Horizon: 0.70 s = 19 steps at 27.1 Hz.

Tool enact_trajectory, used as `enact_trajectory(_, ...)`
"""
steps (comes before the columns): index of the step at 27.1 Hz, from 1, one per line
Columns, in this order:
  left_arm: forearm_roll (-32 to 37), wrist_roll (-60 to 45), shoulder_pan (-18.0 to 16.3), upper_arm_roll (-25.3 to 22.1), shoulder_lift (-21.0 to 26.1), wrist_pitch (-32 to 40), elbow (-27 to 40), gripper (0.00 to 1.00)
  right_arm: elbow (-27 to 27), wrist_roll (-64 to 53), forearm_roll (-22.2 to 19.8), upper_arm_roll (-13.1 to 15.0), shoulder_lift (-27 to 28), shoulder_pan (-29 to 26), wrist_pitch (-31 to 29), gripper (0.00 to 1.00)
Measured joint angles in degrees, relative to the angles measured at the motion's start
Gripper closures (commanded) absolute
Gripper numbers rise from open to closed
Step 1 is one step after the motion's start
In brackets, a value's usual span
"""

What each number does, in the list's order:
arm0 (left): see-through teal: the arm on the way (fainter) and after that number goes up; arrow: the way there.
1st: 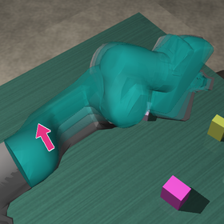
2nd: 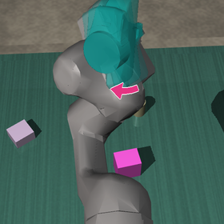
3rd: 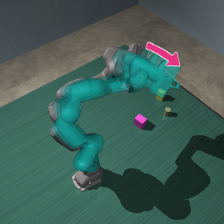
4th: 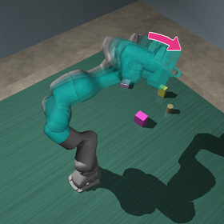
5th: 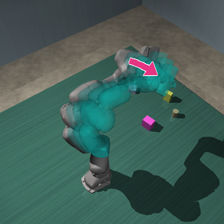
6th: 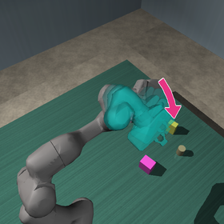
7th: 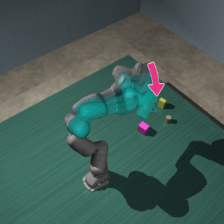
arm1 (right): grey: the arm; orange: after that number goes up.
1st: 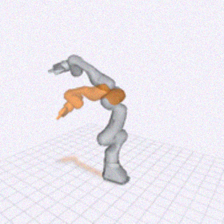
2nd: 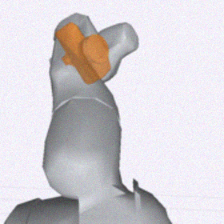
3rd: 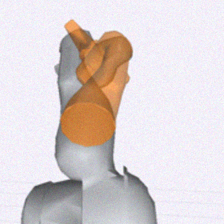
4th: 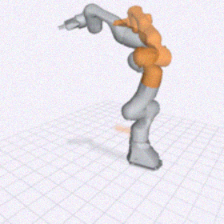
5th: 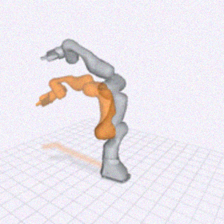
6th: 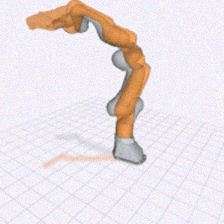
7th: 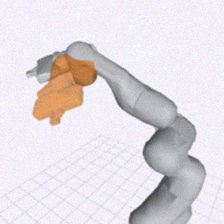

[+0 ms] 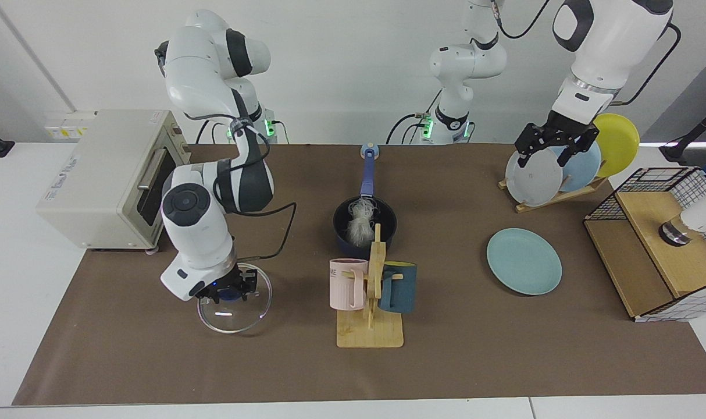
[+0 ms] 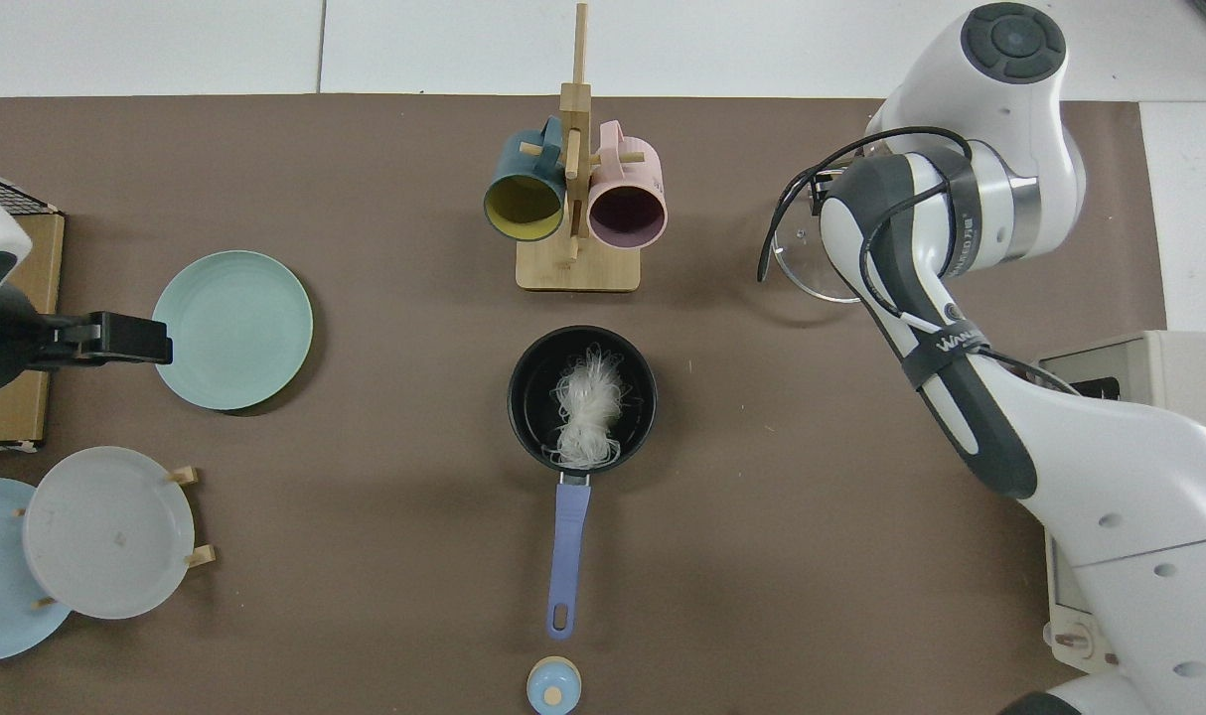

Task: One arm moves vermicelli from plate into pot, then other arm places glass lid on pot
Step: 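Retract the left gripper while the right gripper lifts the glass lid, then carry the glass lid with the right gripper over the saucepan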

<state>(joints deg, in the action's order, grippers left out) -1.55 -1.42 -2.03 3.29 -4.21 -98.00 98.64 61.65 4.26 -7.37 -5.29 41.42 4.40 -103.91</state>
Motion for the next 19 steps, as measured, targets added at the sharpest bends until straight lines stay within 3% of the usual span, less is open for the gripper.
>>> enact_trajectory(7,0.25,-0.06,-0.07,0.22,0.00,-0.02,-0.02,0.00,3.53,6.61,0.07,-4.03,-7.31,0.44,6.23,1.00)
enact_trajectory(13,0.25,-0.08,-0.11,0.22,0.00,-0.01,-0.02,0.00,10.29,19.14,0.01,-11.00,-14.52,0.88,8.92,1.00)
enact_trajectory(19,0.26,-0.11,-0.47,0.06,0.00,0.03,-0.02,0.00,14.42,32.72,-1.35,-19.25,-16.54,1.54,7.16,1.00)
